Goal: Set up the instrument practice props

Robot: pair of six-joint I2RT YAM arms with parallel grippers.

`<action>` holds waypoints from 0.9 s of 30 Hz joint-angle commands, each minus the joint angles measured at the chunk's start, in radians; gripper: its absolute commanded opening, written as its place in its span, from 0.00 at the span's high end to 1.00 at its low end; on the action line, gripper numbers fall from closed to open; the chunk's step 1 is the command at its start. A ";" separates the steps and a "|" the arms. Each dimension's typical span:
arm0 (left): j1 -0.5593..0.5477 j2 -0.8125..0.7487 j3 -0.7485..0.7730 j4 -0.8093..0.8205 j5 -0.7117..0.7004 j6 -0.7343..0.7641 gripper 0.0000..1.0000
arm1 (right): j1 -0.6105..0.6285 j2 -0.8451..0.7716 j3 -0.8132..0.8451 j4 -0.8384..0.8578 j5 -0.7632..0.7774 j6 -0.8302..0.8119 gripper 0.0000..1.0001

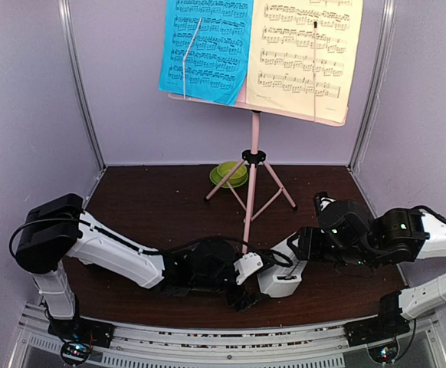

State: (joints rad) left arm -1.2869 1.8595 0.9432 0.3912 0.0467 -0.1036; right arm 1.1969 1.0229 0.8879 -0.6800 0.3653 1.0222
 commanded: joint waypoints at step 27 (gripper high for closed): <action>0.000 0.018 0.032 0.018 -0.019 -0.010 0.32 | -0.004 0.003 0.051 0.082 0.035 0.018 1.00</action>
State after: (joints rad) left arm -1.2865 1.8668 0.9543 0.3798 0.0277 -0.1074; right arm 1.1934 1.0309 0.8917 -0.6846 0.3653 1.0218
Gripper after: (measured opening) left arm 0.691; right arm 0.578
